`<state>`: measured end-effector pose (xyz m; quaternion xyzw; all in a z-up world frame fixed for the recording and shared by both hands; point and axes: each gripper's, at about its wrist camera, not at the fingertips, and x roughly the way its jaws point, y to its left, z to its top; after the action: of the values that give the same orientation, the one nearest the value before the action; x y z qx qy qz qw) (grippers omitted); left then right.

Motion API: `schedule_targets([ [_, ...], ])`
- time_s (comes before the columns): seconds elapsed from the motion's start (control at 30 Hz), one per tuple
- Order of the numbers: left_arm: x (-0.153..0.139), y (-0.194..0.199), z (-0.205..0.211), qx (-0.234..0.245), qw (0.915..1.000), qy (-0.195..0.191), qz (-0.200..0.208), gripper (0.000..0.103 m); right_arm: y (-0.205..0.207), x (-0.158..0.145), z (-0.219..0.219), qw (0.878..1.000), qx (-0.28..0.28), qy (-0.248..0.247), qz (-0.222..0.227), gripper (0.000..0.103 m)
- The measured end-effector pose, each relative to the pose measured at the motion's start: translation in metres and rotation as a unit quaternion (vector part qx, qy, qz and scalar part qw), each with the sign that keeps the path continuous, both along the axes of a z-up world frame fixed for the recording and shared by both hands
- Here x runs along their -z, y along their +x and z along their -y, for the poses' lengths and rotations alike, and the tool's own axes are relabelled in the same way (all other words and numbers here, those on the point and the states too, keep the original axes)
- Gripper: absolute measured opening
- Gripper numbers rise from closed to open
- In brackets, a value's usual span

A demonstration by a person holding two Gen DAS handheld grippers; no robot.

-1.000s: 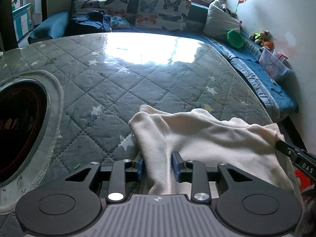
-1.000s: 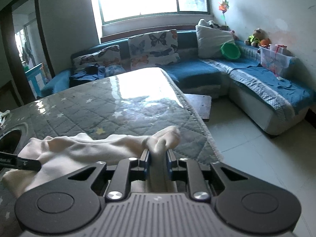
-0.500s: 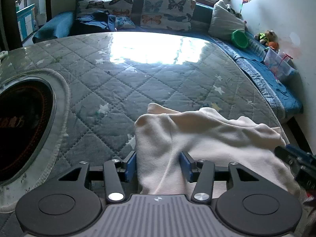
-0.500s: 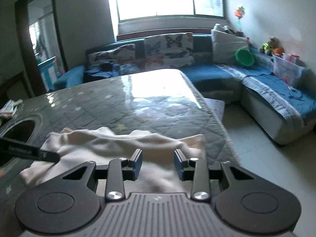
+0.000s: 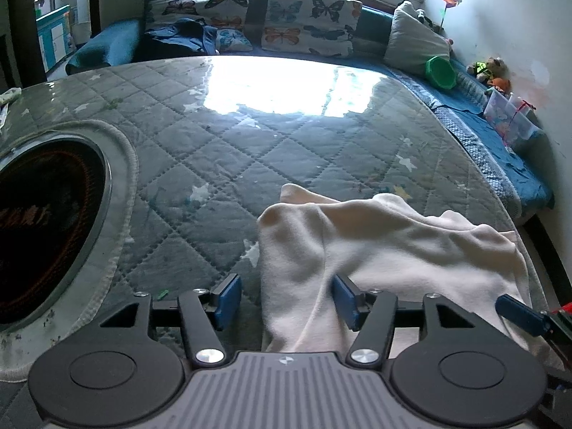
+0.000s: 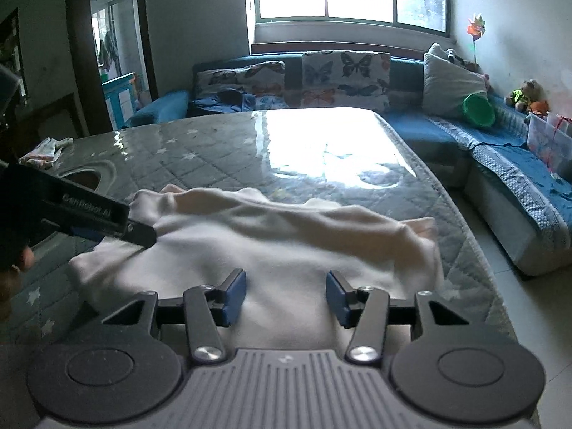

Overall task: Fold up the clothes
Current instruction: 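Lower the sweatshirt onto the mattress and open both grippers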

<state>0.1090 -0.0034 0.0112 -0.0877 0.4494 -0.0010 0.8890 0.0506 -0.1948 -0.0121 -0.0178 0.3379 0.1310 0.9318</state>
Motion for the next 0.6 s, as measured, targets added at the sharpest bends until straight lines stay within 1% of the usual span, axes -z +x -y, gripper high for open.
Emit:
schedule_targets([
  [0.07, 0.000, -0.001, -0.001, -0.001, 1.0000, 0.001, 0.000, 0.061, -0.003, 0.001, -0.001, 1.000, -0.001, -0.004, 0.001, 0.054],
  [0.4, 0.001, -0.009, -0.007, -0.002, 0.9999, 0.008, 0.006, 0.065, -0.028, 0.005, -0.005, 1.000, -0.010, -0.027, 0.008, 0.057],
  [0.5, -0.003, -0.012, -0.009, -0.006, 0.9999, 0.005, 0.010, 0.065, -0.030, -0.003, -0.006, 0.999, -0.016, -0.033, 0.018, 0.057],
  [0.6, -0.010, -0.015, -0.012, -0.009, 0.9997, 0.006, 0.021, 0.065, -0.023, -0.012, -0.007, 0.999, -0.016, -0.020, 0.028, 0.057],
])
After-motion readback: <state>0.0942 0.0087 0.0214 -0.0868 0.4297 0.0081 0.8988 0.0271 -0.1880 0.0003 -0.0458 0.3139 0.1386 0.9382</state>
